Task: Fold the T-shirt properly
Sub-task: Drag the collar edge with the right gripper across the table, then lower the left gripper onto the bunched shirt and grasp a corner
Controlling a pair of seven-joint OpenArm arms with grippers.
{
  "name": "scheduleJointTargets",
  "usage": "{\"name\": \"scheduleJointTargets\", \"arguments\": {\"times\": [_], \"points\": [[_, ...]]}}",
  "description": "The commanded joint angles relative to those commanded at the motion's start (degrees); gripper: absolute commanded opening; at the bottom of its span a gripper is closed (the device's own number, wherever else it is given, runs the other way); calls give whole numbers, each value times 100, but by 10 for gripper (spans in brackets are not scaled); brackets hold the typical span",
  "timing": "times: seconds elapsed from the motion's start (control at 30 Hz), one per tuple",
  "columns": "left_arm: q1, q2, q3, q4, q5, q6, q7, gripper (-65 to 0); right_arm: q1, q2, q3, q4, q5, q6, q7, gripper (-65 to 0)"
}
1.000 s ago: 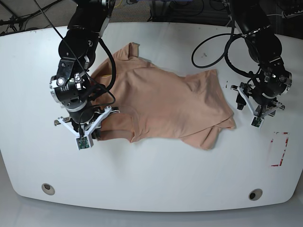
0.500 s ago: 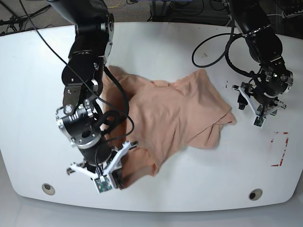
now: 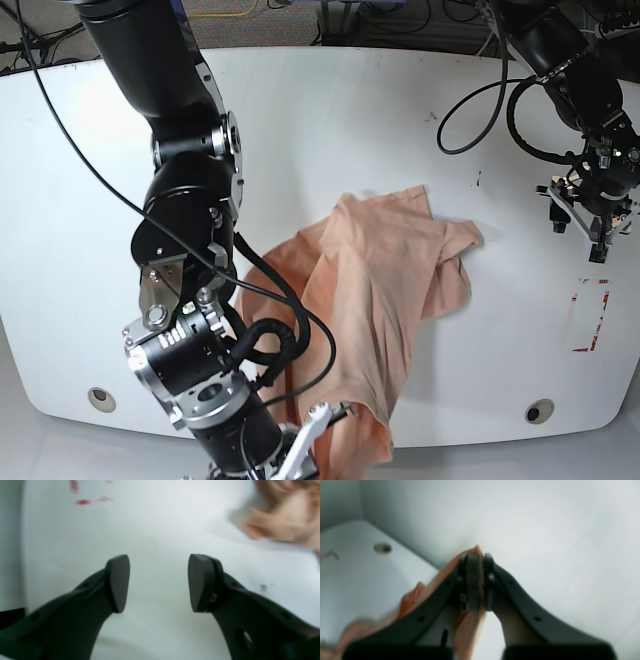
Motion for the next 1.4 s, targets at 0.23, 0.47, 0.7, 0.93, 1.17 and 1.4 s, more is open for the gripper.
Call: {"name": "scheduleJointTargets", "arguments": {"times": [0.23,0.47,0.7,0.93,1.17,1.4], "points": [[26,9,-9,0,0,0,0,-304,888,-18,-343,-114,0,0,0,-650],[26,53,-9,-9,0,0,0,-304,1714,-193,-563,-492,0,0,0,-650],[26,185,-9,0,0,0,-9,-304,2400,-211,-615,-695,9,0,0,-650],[0,193,132,-281,-9,0,-53,-292,3130,-308,-615,-1319,53,0,0,-650],[167,536,246,-308,-9,0,-448,-221,3569,-396,-615,-1582,0,0,-9,-650],[141,747,457,-352,-9,0,-457,-165,3710,-413,-615,-1679,-9,0,-18,-650]]}}
